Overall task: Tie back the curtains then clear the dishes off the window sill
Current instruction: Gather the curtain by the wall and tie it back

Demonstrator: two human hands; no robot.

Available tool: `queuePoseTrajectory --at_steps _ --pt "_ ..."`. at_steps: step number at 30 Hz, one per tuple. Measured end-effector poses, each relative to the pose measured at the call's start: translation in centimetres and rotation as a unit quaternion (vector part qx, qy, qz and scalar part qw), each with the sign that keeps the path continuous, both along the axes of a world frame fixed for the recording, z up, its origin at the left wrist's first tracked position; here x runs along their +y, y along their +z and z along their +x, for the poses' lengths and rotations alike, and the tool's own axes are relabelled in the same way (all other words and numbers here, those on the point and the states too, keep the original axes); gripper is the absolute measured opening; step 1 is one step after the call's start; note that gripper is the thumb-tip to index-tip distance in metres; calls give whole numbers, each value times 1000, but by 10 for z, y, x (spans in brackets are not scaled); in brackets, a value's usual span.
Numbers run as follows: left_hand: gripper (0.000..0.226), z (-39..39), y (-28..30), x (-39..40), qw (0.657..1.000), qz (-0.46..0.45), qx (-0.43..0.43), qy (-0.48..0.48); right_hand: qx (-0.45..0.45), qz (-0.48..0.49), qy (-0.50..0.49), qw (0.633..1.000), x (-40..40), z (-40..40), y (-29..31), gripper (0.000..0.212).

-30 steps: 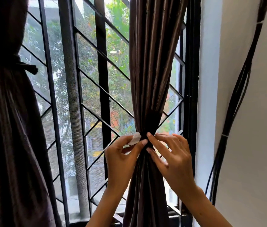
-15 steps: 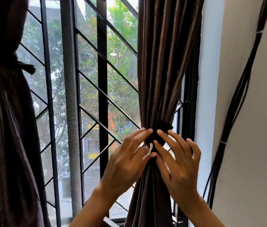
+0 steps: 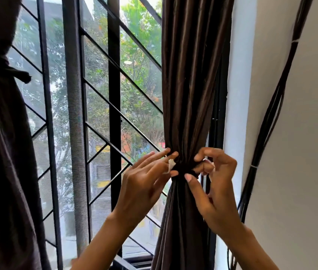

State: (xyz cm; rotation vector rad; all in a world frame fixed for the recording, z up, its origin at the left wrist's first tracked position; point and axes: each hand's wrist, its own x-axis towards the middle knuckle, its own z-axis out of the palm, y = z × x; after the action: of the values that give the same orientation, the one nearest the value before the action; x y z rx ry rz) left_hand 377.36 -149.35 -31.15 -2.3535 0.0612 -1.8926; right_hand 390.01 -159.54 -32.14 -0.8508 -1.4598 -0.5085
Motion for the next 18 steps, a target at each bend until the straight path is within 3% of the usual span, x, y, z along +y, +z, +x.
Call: queuePoseTrajectory --at_steps 3,6,8,11,15,18 --pt "8 0 -4 -5 998 -46 -10 -35 -83 36 -115 989 -4 2 1 49" --pt "7 1 -7 -6 999 -28 -19 -41 -110 61 -269 955 -9 10 4 38" --pt "6 1 -7 -6 999 -24 -20 -33 -129 46 -317 938 -9 12 5 26" --pt "21 1 -8 -9 999 -5 -20 -25 -153 5 -346 926 -4 9 -3 17" --pt "10 3 -9 -9 1000 0 -30 -10 -113 -47 -274 954 -5 -1 -5 14" --pt "6 4 -10 -14 999 -9 -33 -21 -109 -7 -307 945 -10 -3 -2 16"
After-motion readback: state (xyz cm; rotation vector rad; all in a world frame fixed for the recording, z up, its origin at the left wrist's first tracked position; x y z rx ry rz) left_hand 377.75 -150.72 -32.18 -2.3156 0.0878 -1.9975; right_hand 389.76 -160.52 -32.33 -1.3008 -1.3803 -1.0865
